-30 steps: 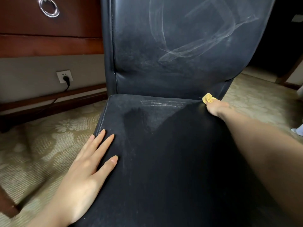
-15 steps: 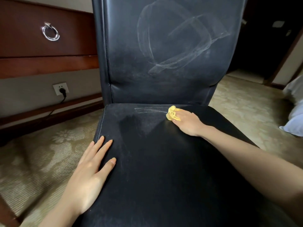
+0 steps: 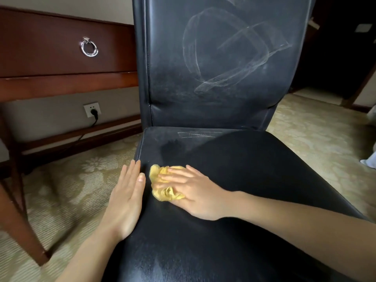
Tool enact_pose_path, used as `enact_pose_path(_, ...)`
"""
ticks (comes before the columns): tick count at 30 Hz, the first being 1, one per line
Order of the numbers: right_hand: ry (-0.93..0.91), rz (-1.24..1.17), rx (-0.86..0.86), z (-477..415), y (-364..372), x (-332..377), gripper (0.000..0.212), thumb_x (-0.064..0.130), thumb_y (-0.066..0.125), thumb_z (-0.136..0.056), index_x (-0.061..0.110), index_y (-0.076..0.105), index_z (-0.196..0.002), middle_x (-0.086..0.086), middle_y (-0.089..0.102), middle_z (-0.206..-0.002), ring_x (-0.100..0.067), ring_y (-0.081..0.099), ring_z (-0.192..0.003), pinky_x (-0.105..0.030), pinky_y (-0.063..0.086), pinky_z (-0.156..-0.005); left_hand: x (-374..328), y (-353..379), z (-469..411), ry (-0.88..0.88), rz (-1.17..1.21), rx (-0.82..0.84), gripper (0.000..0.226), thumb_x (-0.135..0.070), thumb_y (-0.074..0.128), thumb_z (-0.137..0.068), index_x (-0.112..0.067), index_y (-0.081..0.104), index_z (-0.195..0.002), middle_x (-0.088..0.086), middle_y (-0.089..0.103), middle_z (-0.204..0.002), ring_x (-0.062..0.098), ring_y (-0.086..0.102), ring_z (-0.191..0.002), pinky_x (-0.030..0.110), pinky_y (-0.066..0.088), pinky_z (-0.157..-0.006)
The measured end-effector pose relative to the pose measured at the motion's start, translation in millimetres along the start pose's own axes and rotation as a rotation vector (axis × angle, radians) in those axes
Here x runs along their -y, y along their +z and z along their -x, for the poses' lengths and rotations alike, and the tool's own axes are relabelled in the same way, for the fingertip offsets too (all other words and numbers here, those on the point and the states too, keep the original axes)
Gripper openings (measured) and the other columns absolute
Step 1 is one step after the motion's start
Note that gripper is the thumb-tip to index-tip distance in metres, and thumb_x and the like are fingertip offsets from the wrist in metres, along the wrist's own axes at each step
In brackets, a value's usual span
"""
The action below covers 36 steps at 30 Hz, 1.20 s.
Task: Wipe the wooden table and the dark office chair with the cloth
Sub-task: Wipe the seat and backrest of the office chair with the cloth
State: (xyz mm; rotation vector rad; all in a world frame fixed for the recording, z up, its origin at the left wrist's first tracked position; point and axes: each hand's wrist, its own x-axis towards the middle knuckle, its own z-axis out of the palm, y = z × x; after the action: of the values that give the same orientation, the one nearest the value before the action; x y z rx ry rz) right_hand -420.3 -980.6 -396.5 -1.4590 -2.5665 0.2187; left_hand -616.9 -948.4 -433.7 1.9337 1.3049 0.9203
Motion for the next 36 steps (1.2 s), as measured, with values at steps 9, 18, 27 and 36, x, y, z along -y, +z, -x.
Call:
enact_pose_path(9,-0.035,0.013,0.122,-46,-9,-24,0.046,0.033,0.033,-0.104,0.027,0.030,-0.149,0.013,0.015,-0.159,-0.006,0.001,-0.146,-0.036,-0.003,-0.120,-4,3,5,-0.154,-0.131,-0.041,0.088,-0.069,-0.005,-0.073,-0.025,-0.009,-0.149,-0.018,-0.022,-0.151,-0.007,-0.024,-0.133,0.036,-0.007,-0.118)
enact_pose_path(18,0.178,0.077,0.127,-165,-8,-60,0.053,0.039,0.025,-0.104,0.021,0.016,-0.153,0.006,0.012,-0.160,-0.018,0.004,-0.148,-0.042,0.001,-0.118,-2,1,6,-0.193,-0.224,0.012,0.114,-0.087,0.018,-0.058,-0.025,0.001,-0.152,-0.011,-0.003,-0.159,0.003,-0.020,-0.141,0.040,-0.012,-0.116)
enact_pose_path(27,0.591,0.072,0.040,-232,-4,-56,0.047,0.023,0.031,-0.098,0.013,0.037,-0.144,-0.009,0.029,-0.154,-0.030,0.013,-0.145,-0.051,0.004,-0.118,4,3,0,-0.196,-0.183,-0.010,0.098,-0.080,0.018,-0.070,-0.028,0.001,-0.152,-0.016,-0.003,-0.158,-0.004,-0.023,-0.136,0.038,-0.012,-0.117)
enact_pose_path(36,0.085,0.132,0.205,-181,-4,-31,0.054,0.045,0.029,-0.096,0.006,0.064,-0.107,-0.004,0.059,-0.120,-0.022,0.036,-0.128,-0.052,0.014,-0.112,-1,2,4,-0.191,-0.272,-0.220,0.079,-0.061,-0.002,-0.083,-0.018,-0.025,-0.145,-0.007,-0.030,-0.153,0.001,-0.032,-0.136,0.037,-0.018,-0.114)
